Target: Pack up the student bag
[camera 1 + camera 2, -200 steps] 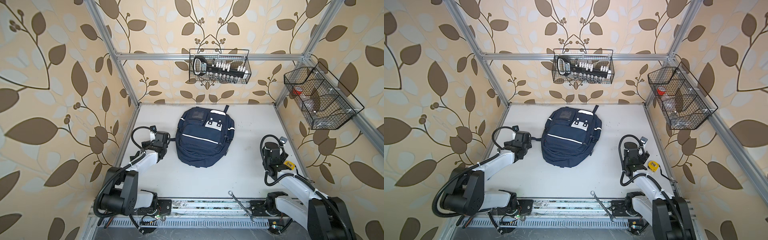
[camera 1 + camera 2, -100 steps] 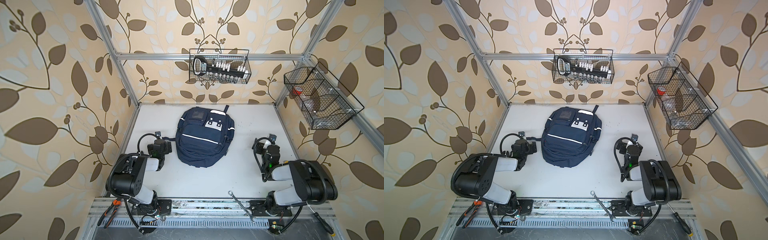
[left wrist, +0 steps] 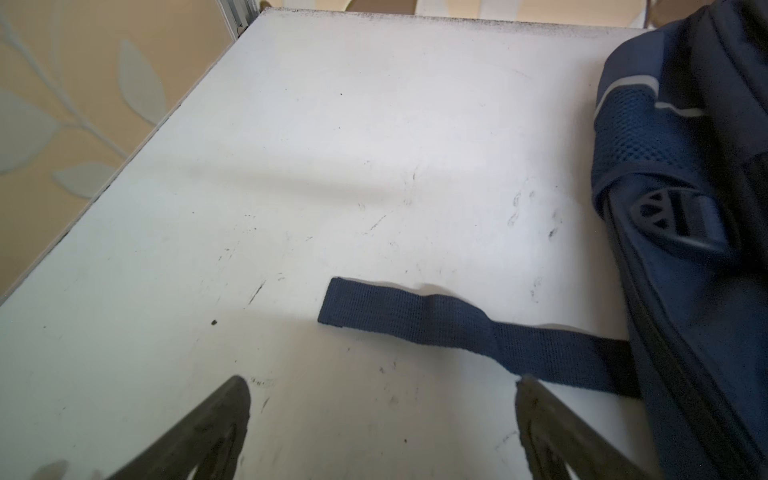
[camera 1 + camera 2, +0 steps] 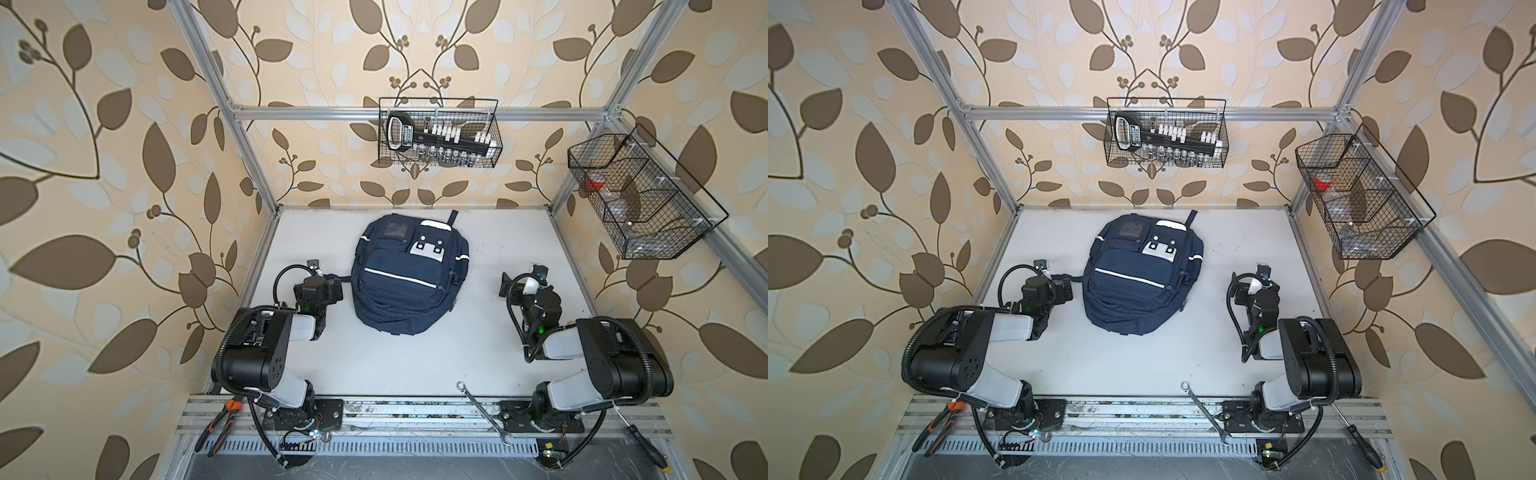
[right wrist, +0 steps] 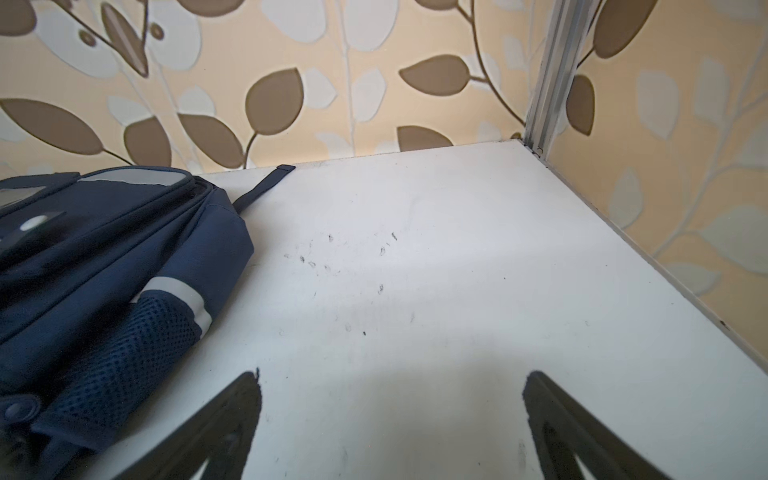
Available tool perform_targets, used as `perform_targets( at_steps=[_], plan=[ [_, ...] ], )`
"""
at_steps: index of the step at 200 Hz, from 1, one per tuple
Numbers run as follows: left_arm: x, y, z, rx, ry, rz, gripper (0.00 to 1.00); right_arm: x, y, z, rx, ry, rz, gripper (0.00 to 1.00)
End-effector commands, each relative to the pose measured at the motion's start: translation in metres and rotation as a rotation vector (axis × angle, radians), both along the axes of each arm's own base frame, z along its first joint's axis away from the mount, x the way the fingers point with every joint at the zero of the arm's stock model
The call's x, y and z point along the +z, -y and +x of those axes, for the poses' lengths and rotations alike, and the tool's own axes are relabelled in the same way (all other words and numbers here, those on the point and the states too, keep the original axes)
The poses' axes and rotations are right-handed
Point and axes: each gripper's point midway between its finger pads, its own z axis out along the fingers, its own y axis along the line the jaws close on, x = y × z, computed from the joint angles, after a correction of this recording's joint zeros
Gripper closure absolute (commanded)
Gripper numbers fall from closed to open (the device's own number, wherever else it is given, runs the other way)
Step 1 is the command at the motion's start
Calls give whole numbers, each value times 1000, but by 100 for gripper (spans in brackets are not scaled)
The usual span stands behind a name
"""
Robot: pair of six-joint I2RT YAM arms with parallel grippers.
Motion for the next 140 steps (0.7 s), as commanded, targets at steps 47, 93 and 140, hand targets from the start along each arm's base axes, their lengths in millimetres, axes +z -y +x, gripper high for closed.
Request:
perform_targets(
  at_steps=[47, 93, 140],
  plan=[
    [22, 1, 7, -11, 79, 0, 1, 11, -4, 7, 26, 26, -13, 0],
    [20, 1, 8, -12, 74, -2, 1, 11, -5, 7, 27, 27, -14, 0],
    [20, 1, 8, -13, 70, -3, 1, 11, -6, 7, 27, 25, -16, 0]
  ],
)
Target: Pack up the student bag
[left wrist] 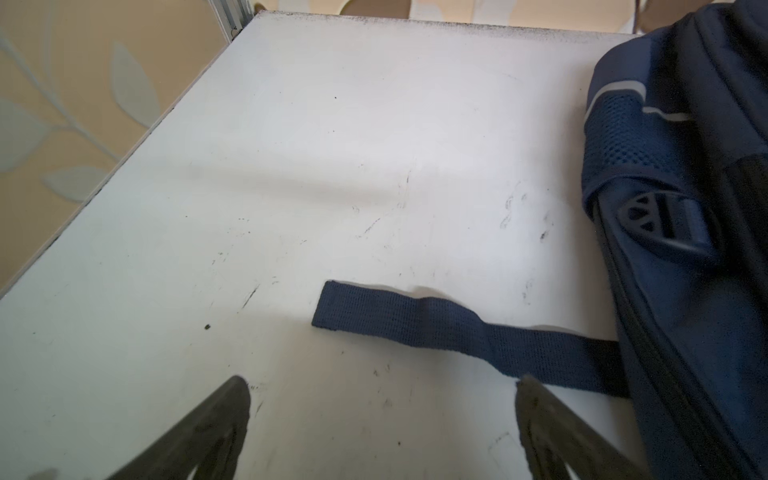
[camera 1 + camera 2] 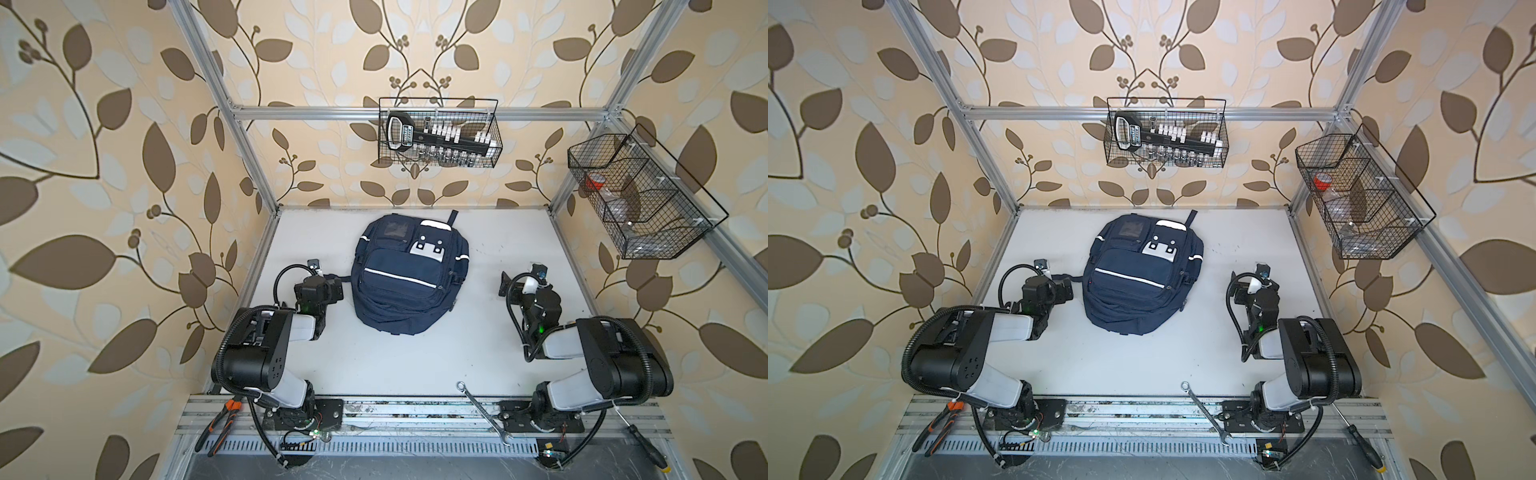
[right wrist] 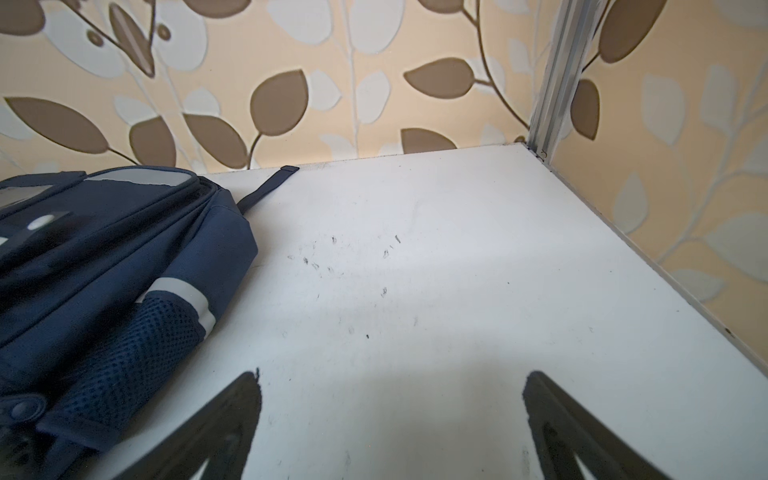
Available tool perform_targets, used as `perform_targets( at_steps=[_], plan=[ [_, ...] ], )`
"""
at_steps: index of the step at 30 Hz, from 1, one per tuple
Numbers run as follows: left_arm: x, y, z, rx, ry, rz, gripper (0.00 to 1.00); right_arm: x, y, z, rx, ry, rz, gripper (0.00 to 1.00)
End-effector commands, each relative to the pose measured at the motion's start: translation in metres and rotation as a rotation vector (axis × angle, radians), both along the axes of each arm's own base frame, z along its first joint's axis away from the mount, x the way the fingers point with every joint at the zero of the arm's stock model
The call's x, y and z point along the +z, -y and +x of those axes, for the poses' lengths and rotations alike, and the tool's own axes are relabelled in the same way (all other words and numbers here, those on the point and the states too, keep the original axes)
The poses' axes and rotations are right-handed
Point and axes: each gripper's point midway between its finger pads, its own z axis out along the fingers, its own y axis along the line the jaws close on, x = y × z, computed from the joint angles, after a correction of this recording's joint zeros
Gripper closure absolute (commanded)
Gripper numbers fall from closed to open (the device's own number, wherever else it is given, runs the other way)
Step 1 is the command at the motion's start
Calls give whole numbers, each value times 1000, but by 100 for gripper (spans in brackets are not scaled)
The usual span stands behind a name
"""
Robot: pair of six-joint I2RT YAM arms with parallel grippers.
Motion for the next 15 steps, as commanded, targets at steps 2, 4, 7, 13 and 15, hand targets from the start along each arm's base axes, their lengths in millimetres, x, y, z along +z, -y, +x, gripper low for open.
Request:
perform_targets(
  at_steps=[2, 4, 7, 13, 15],
  plan=[
    [20, -1, 8, -3, 70, 3, 1, 10, -6, 6, 20, 23, -16, 1],
    [20, -1, 8, -2, 71, 3, 1, 10, -6, 6, 19, 23, -20, 0],
    [20, -1, 8, -1, 71, 3, 1, 10, -6, 6, 19, 23, -20, 0],
    [20, -1, 8, -1, 65, 3, 1, 5, -17, 14, 134, -7, 1, 0],
    [21, -1, 8, -1, 69, 3, 1, 9, -17, 10, 127, 17, -4, 1]
  ],
)
